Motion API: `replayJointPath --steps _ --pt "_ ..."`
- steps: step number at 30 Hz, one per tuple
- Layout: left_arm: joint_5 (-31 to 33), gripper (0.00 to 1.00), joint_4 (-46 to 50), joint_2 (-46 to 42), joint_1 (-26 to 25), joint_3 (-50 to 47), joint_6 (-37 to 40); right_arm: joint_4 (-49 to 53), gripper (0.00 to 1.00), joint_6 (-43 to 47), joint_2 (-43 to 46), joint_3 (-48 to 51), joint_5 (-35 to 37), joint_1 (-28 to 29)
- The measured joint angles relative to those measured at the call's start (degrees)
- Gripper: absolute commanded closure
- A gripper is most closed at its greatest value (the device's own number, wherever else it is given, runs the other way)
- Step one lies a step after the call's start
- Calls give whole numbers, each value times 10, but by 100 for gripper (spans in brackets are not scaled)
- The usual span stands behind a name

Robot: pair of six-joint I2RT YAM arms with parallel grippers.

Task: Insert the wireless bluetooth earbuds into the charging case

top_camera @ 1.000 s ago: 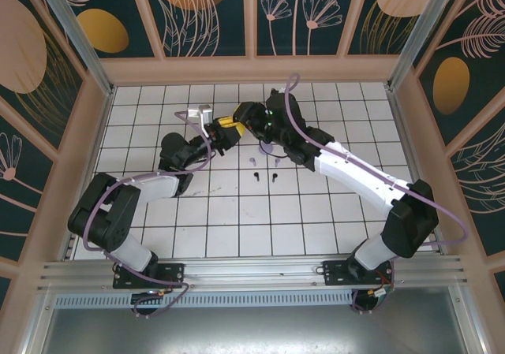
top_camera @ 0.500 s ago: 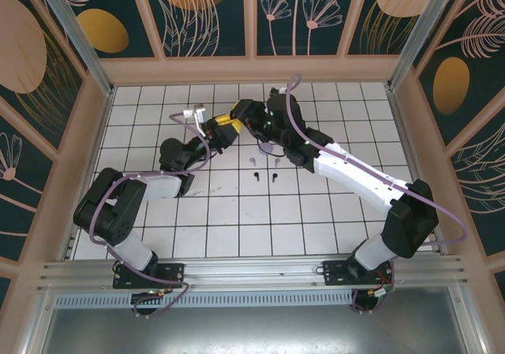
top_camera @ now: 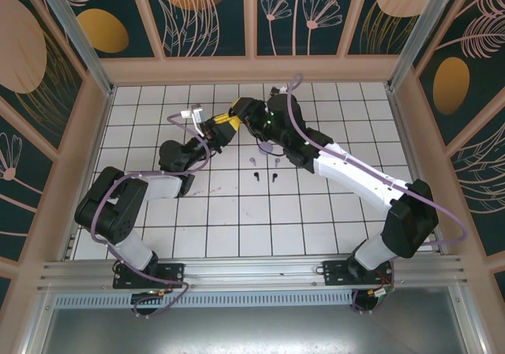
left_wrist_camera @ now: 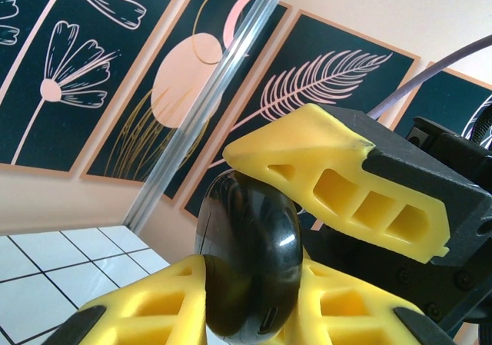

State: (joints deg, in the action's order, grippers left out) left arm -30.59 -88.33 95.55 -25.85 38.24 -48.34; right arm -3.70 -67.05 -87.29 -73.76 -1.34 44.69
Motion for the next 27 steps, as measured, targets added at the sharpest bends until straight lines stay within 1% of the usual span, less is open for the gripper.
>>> replayJointPath --steps 1,2,3,5,7,8,10,13,18,22,27 --pt "0 100 0 0 0 0 0 0 68 0 0 0 0 0" --pt "0 100 0 0 0 0 0 0 63 0 0 0 0 0" --pt "0 100 0 0 0 0 0 0 57 0 0 0 0 0" --pt "0 100 -2 0 0 -2 0 1 41 0 0 0 0 0" --pt "-2 100 -6 0 0 -4 -10 2 30 5 0 0 -4 0" --pt "-2 100 -9 0 0 -4 -14 3 26 8 0 0 -3 -2" --pt "-3 100 -11 0 0 -5 -19 7 22 12 4 0 -2 -5" --pt "-3 100 -10 0 0 -10 -24 11 20 20 21 2 2 -15" --pt "-12 100 4 -5 0 -13 -24 26 21 54 94 27 17 -37" --pt "-37 100 39 -23 0 -14 -17 32 23 104 168 80 13 -61" --pt "-75 100 101 -51 0 -13 4 39 23 196 214 151 -17 -99"
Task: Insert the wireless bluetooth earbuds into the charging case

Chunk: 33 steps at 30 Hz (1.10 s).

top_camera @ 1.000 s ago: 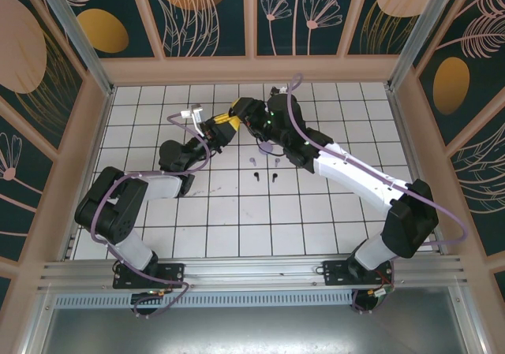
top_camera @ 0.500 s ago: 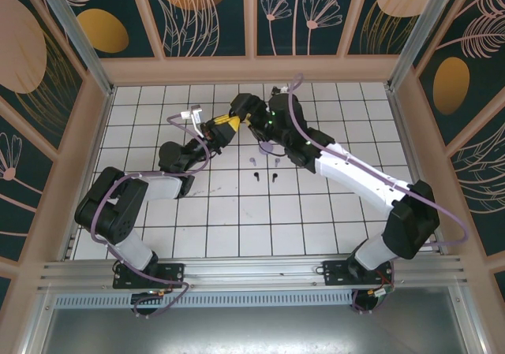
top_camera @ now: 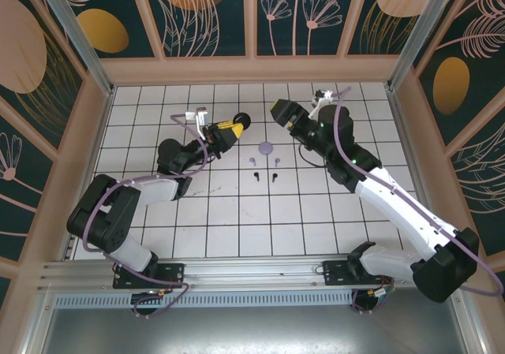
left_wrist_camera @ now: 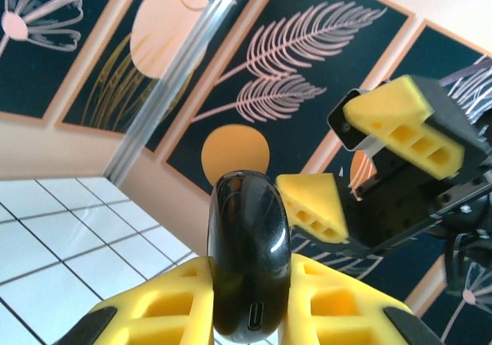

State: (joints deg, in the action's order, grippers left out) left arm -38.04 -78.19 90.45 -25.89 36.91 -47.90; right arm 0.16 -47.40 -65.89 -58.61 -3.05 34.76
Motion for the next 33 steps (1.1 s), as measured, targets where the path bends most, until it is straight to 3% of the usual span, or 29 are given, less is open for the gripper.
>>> replayJointPath --steps 12,21,33 --pt "-101 100 95 5 0 25 14 -45 24 215 45 143 -118 -7" --pt "-136 100 120 20 0 31 14 -88 24 251 5 139 -166 -7" --pt "-150 100 133 20 0 42 14 -95 30 261 -58 100 -176 -6"
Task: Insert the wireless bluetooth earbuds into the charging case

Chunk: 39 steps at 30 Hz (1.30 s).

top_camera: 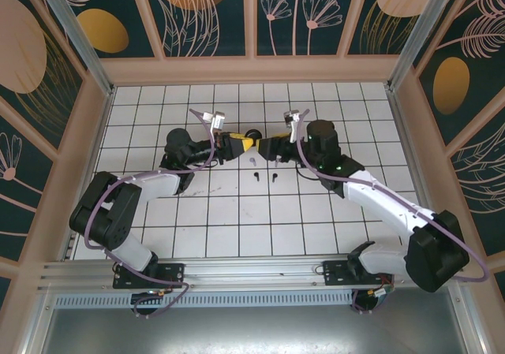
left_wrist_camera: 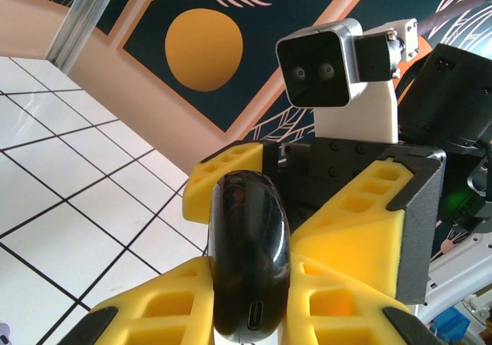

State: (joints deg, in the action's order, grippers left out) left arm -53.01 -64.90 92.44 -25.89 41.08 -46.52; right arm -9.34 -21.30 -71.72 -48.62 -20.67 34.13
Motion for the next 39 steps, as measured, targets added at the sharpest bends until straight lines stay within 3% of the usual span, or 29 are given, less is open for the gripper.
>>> replayJointPath --steps 12,21,30,39 --pt "-5 100 18 -1 0 0 0 -12 42 -2 -15 0 5 -12" --pt "-21 100 17 -21 0 0 0 -17 44 -22 -14 43 23 -54" --pt "-27 100 12 -21 0 0 0 -39 46 -28 59 62 -85 -54" --pt "-29 100 4 -21 0 0 -2 -52 54 -33 30 46 -118 -49"
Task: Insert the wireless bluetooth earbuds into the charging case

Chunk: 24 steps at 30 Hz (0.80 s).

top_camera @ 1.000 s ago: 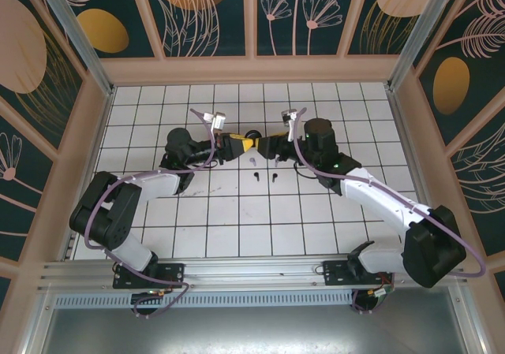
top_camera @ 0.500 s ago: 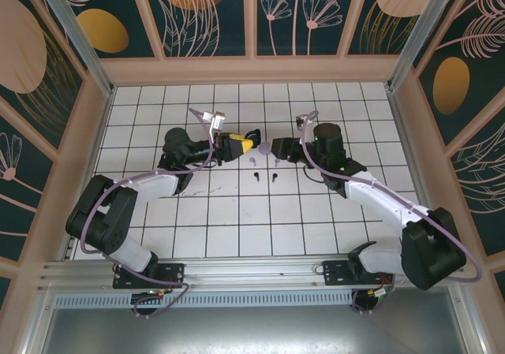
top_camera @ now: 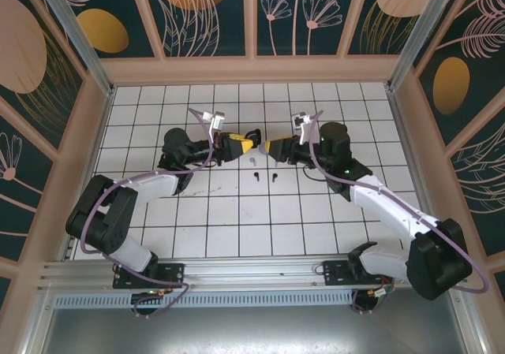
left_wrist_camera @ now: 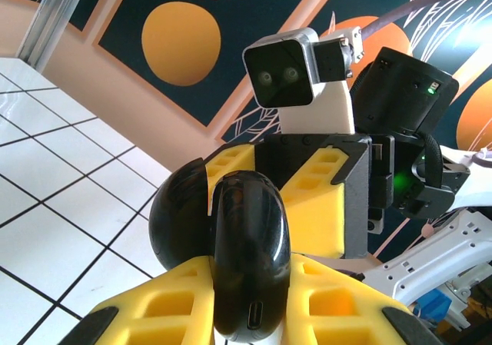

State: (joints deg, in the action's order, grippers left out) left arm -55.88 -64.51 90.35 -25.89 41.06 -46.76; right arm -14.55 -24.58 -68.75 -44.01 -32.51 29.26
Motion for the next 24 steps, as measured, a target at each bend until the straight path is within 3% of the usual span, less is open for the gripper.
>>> replayJointPath --steps 24 --pt "-7 100 0 0 0 9 0 -9 66 -2 -57 -36 14 15"
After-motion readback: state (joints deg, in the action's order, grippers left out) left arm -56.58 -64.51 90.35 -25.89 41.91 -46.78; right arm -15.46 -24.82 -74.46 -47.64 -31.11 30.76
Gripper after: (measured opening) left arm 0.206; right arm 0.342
